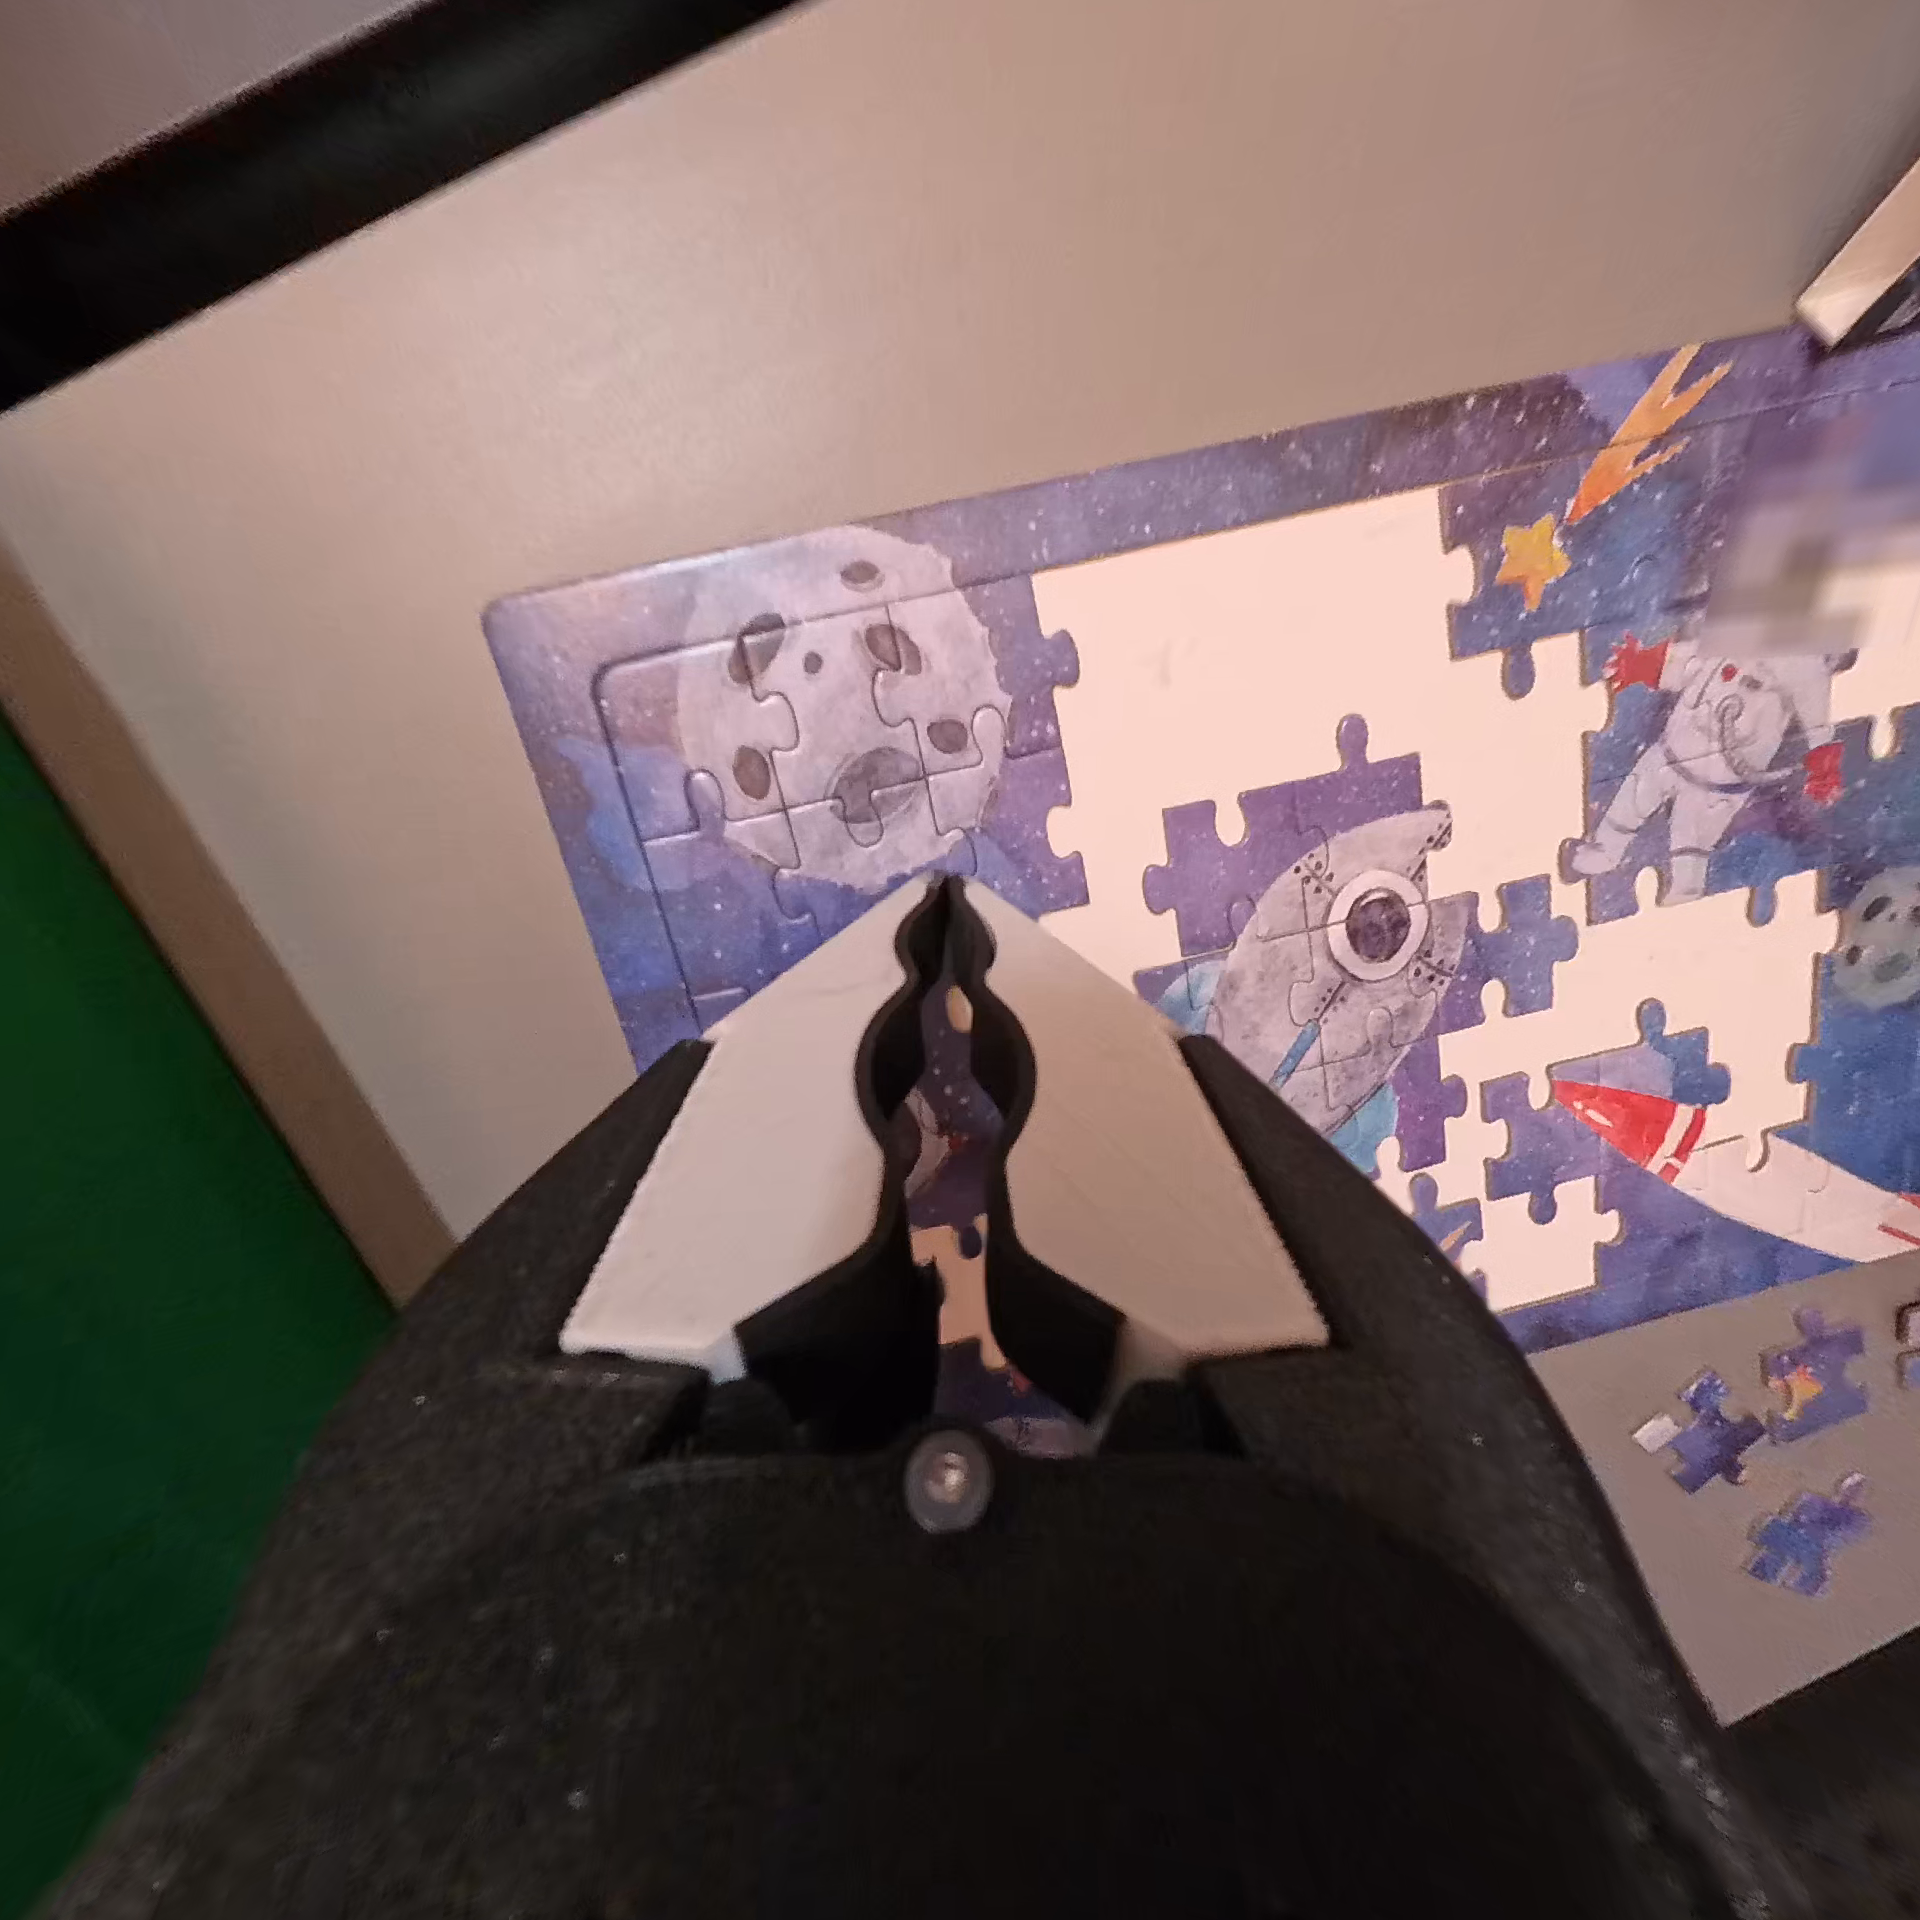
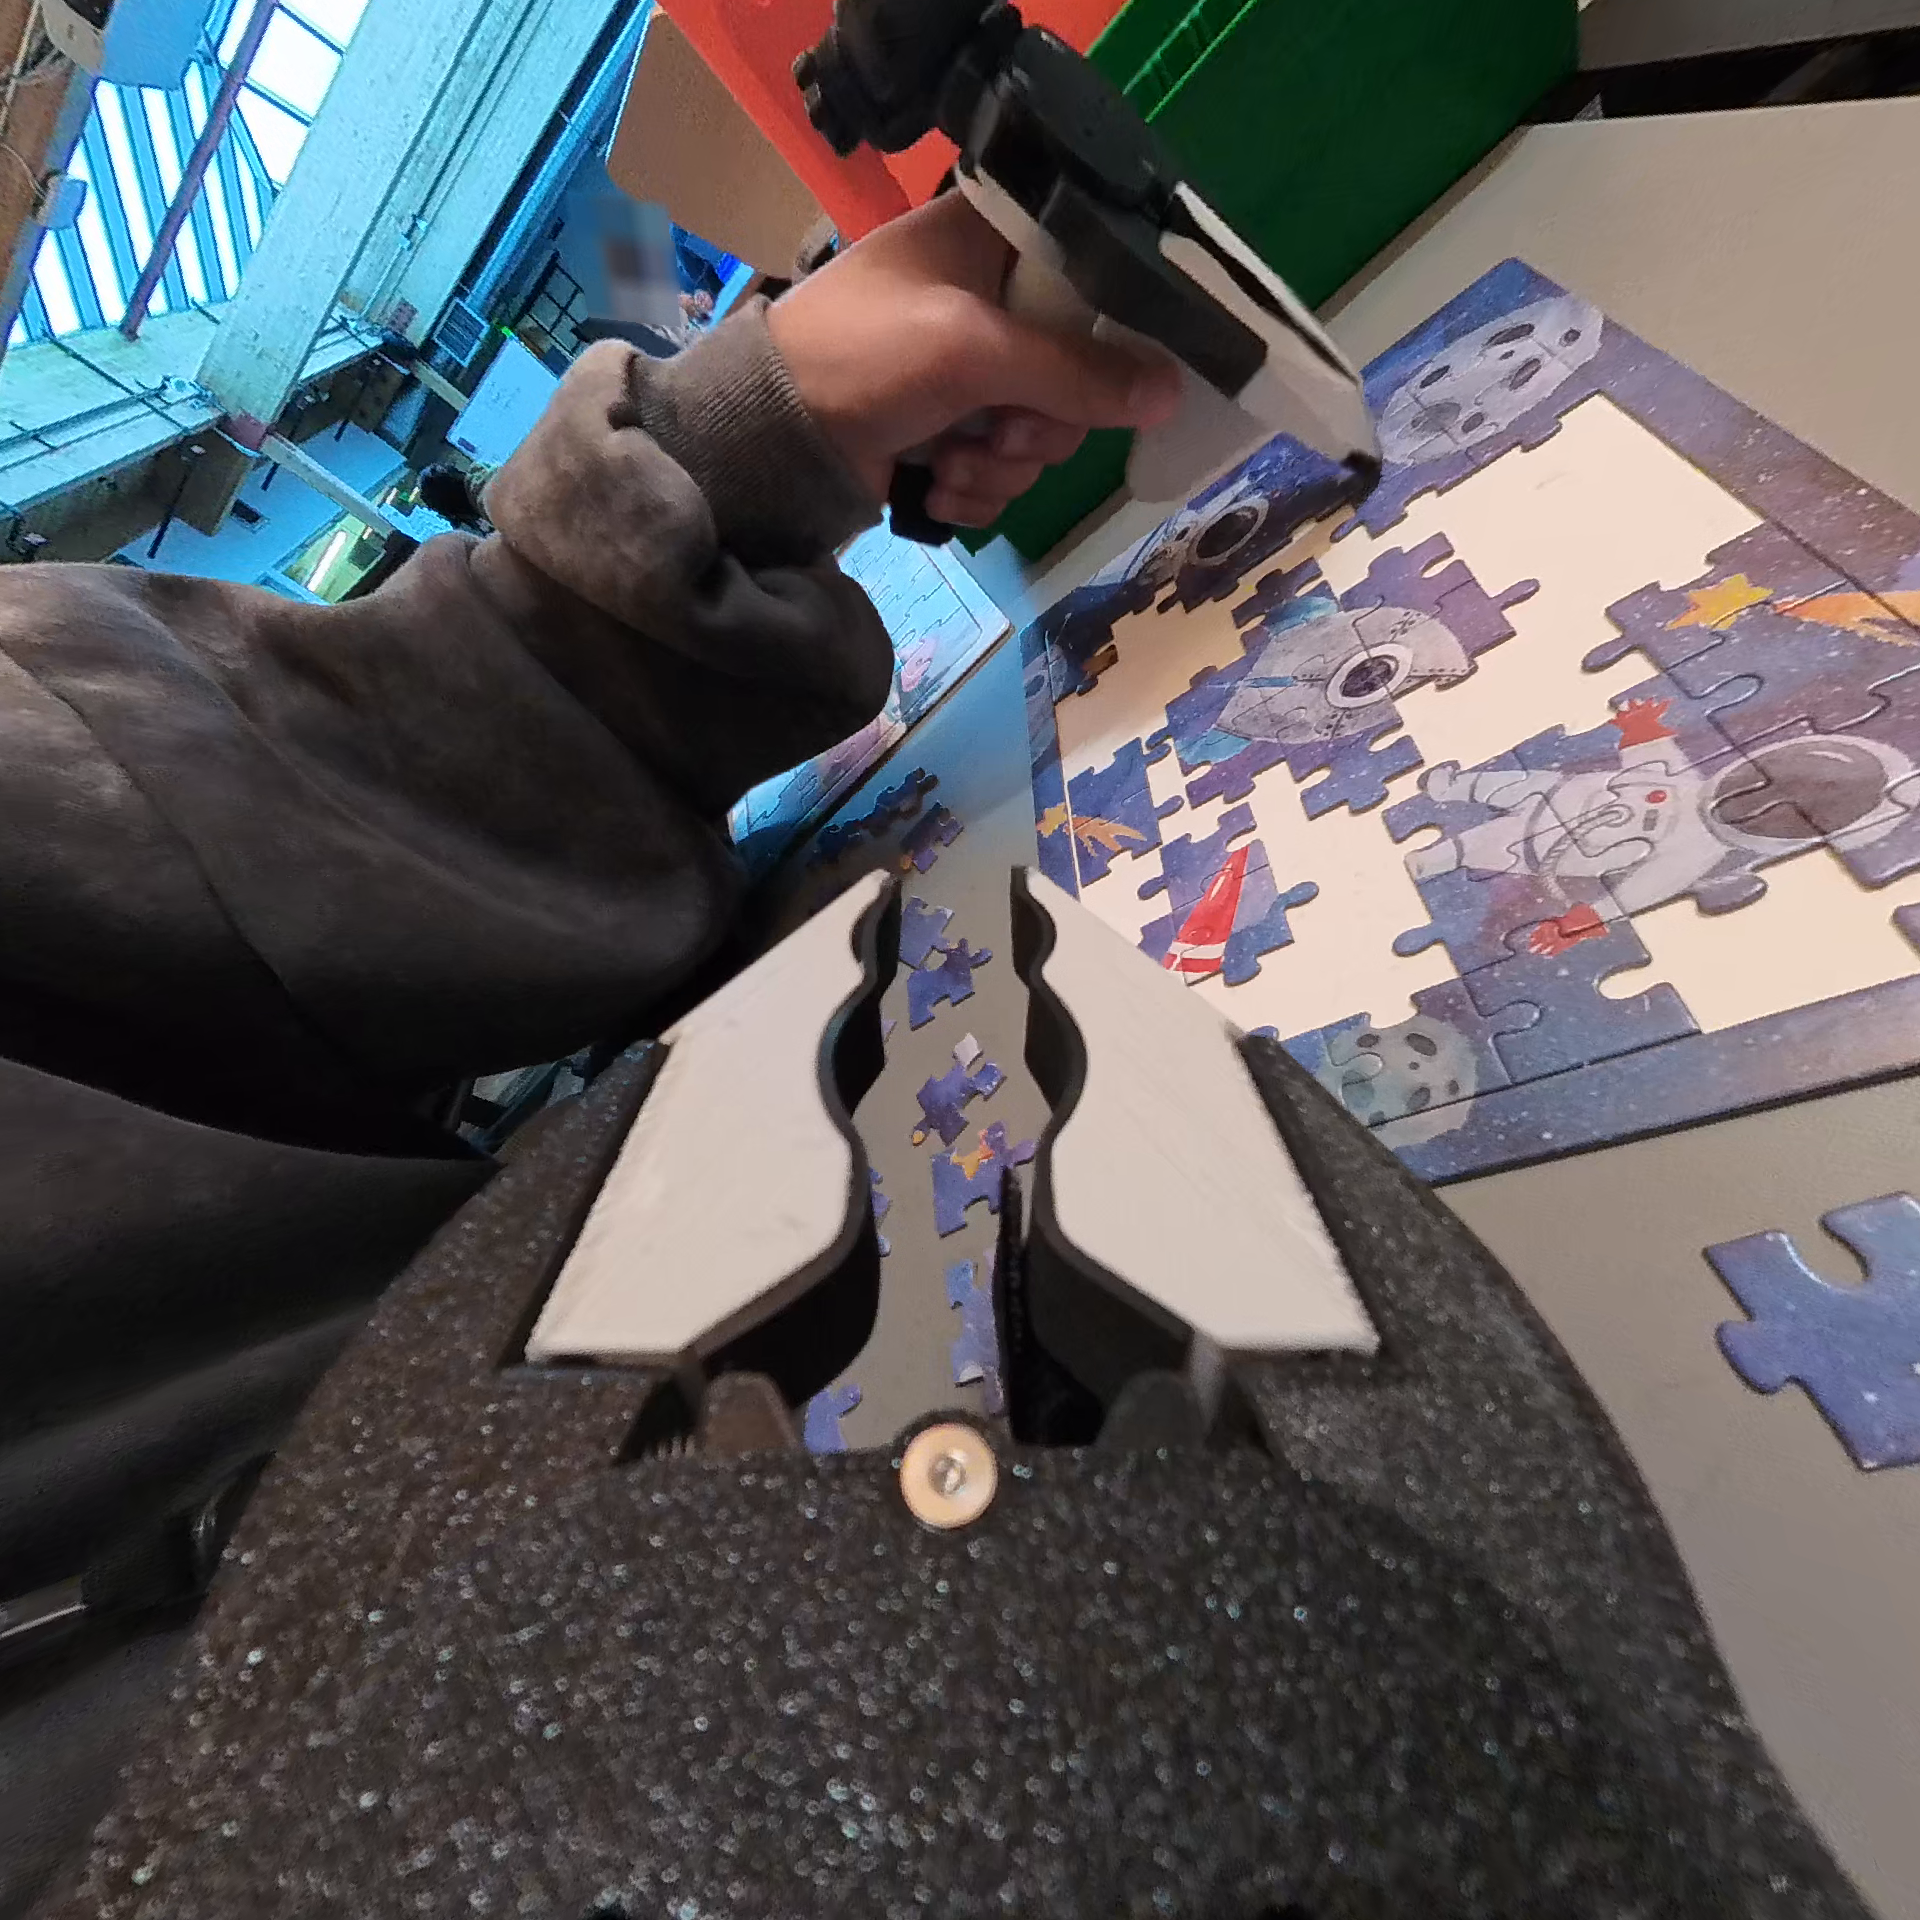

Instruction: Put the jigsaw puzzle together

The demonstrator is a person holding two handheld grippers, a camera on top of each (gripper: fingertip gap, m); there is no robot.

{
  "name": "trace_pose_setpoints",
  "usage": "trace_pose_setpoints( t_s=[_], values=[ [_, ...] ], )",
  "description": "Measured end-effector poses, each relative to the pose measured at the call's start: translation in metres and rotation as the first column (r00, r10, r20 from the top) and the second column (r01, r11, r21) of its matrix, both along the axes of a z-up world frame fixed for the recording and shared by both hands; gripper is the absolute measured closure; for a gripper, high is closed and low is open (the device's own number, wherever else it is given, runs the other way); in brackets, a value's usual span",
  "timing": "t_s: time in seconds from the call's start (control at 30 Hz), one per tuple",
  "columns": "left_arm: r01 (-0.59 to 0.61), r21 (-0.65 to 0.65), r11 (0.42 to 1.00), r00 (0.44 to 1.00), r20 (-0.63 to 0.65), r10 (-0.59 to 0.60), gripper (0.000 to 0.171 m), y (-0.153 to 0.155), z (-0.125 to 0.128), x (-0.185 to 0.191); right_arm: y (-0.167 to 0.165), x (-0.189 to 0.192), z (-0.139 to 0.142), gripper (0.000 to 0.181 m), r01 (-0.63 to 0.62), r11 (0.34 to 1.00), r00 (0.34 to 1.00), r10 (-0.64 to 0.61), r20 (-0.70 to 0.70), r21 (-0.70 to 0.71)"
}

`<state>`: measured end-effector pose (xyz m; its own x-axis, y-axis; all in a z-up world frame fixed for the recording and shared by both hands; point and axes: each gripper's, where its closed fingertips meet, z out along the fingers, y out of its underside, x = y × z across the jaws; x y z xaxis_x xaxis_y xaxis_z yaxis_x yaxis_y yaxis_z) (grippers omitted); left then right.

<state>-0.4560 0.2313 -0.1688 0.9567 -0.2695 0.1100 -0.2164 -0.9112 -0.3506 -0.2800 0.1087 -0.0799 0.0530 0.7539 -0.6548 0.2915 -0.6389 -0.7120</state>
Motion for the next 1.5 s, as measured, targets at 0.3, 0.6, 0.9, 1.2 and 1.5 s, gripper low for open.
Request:
trace_pose_setpoints(
  t_s=[0.3,0.6,0.9,1.2,1.5],
  values=[
    [-0.013,0.05,0.999,1.0,-0.025,0.014,0.171,0.003,-0.006,-0.008,0.0,0.0,-0.002,0.16,-0.002,1.0,1.0,0.002,0.008,0.0],
    [-0.205,0.2,0.958,0.968,-0.104,0.229,0.16,-0.016,0.028,-0.051,0.028,0.016,-0.023,0.159,0.094,0.984,0.981,-0.117,0.153,0.151],
    [-0.299,0.201,0.933,0.928,-0.166,0.334,0.171,-0.084,-0.007,-0.081,0.067,0.057,-0.097,0.181,0.166,0.936,0.782,-0.316,0.538,0.309],
    [-0.27,0.206,0.941,0.933,-0.183,0.308,0.171,-0.128,-0.008,-0.082,0.067,0.042,-0.097,0.181,0.106,0.923,0.759,-0.316,0.569,0.371],
    [-0.304,0.227,0.925,0.931,-0.134,0.339,0.171,-0.145,-0.008,-0.089,0.086,0.021,-0.097,0.181,0.063,0.906,0.719,-0.332,0.611,0.419]
  ],
)
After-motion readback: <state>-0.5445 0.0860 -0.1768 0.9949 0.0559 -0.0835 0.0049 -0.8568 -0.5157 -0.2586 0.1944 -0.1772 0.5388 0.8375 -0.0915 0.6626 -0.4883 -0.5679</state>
